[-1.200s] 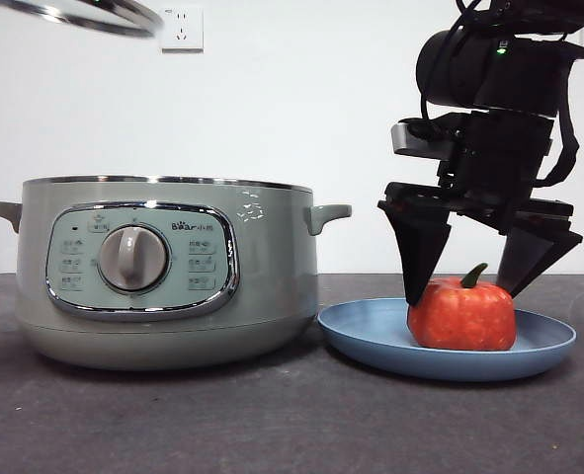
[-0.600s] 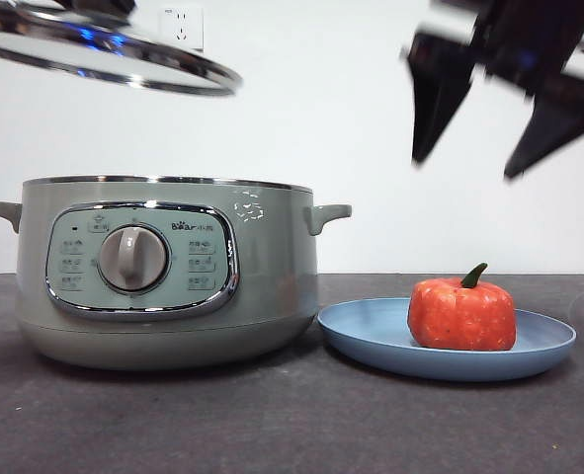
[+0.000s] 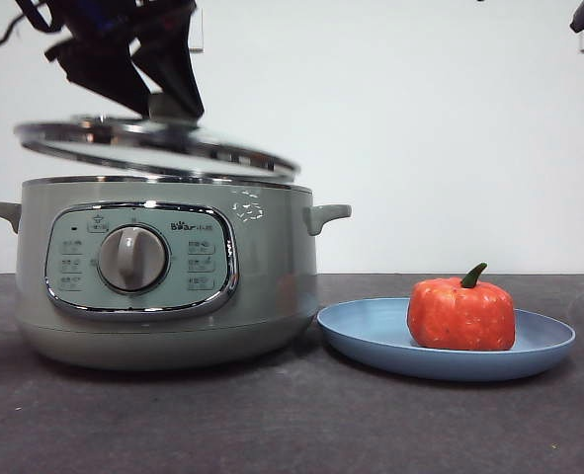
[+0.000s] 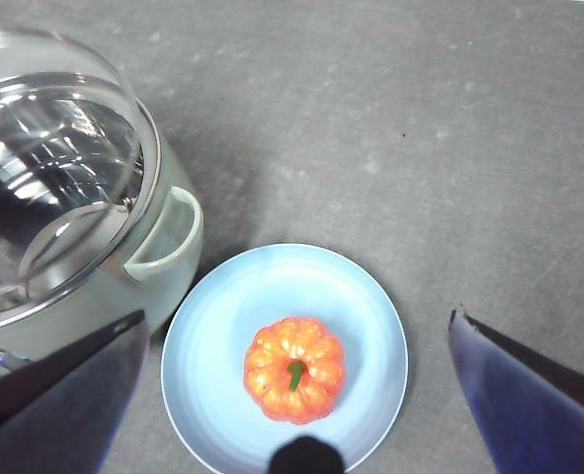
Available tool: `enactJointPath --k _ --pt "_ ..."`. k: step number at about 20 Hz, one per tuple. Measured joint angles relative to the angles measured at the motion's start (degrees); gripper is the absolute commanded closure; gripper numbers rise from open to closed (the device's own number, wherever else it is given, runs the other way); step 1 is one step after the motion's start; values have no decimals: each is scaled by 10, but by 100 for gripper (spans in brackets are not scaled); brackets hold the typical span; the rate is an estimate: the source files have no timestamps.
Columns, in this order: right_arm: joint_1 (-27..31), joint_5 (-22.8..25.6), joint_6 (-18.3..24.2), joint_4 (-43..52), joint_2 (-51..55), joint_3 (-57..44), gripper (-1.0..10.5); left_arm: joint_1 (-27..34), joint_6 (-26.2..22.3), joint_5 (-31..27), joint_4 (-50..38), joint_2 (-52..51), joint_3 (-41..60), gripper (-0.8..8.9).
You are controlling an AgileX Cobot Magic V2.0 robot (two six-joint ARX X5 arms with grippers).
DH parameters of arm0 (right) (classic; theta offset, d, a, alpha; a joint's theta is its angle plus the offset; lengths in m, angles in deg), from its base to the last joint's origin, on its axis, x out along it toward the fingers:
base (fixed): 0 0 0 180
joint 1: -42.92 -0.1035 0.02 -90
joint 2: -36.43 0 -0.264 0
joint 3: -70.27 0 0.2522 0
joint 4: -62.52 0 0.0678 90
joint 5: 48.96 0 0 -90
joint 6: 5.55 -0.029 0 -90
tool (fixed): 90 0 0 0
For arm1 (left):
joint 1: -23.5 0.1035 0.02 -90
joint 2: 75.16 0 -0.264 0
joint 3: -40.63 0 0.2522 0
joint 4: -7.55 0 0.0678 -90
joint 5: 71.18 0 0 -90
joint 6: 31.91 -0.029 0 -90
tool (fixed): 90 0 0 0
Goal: Take the pumpkin out from the steamer,put the pumpkin in the blue plate,close the lid
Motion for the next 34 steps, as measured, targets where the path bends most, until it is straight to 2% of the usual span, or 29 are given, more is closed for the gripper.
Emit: enactJointPath --k 4,19,20,21,22,23,32,34 --pt "0 1 0 -8 0 0 442 0 10 34 7 15 0 822" --pt "0 2 0 -14 1 0 443 1 14 36 28 35 -10 804" --pt "0 2 0 -16 1 0 443 0 14 36 31 35 -11 738" --pt "0 1 0 -19 1 0 443 0 14 36 33 35 -12 582" --pt "0 1 0 -20 1 0 443 0 14 36 35 35 -12 466" --pt "0 1 0 -21 1 0 443 0 14 36 37 35 -14 418" --pt "0 1 0 -23 1 0 445 -4 24 38 66 12 -13 420" --pt "0 1 0 -23 1 0 449 -4 30 39 71 -14 -13 518"
